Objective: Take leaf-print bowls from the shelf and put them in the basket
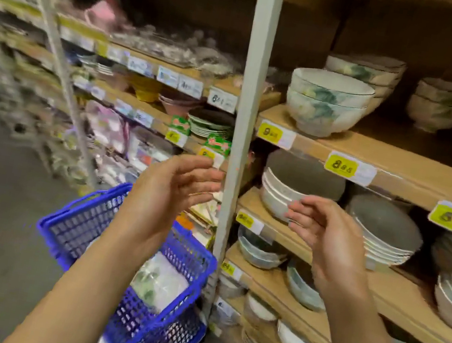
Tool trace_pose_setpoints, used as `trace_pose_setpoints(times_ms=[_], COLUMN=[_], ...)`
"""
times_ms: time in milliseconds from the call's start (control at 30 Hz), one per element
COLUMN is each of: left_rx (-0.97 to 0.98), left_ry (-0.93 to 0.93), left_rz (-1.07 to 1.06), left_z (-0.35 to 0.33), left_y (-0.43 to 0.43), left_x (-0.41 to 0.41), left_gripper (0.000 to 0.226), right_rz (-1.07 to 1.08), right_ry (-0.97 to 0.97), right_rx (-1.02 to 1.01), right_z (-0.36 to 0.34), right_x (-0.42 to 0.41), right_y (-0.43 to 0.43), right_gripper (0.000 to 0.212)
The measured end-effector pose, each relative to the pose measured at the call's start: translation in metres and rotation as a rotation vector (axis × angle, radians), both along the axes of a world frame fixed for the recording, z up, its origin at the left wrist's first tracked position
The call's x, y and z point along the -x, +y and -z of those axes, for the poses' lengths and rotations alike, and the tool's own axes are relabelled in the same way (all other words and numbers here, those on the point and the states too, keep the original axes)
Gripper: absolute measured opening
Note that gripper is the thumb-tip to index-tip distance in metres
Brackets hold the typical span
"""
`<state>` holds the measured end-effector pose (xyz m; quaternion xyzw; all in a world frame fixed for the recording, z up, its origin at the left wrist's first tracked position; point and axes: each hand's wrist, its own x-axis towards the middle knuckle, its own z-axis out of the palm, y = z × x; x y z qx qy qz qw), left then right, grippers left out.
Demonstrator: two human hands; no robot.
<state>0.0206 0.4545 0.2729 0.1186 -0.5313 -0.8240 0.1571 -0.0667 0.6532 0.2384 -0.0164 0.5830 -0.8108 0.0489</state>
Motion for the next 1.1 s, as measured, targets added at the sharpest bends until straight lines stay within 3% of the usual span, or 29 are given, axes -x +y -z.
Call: trace_pose_setpoints(times_ms=[200,367,567,867,1100], left_rx=[-0.002,0.001,0.028,0.276,0.472], left_ry=[-0.244,-0.390,-0.528,-0.722,-0.870], left_rz=[-0.275,-0.377,-0.495,-0.429,-0.257], left_z=[0.057,0.106,0.142,0.189,0.233], left_y=[-0.097,-0.156,-0.219,-0.291,-0.345], left_x=[-0.061,-0.084,-0.076,-0.029,0.011], left_gripper=[0.022,0.024,0.023,0.018,0.016], right_rz=[-0.192,-0.306,-0.478,-0.676,-0.678], right_ry=[-0.132,-0.230,-0.304,-0.463,-0.614], right_rx=[-0.100,-0.186,-0.300,-0.508,-0.552], right_z=[0.046,0.092,0.143,0.214,0.257], right_x=[-0.037,-0.040,-0.016,0.016,0.022], right_y=[-0.090,-0.155,-0.236,-0.334,-0.367], right_gripper=[0.026,0.042,0.039,0.032,0.027])
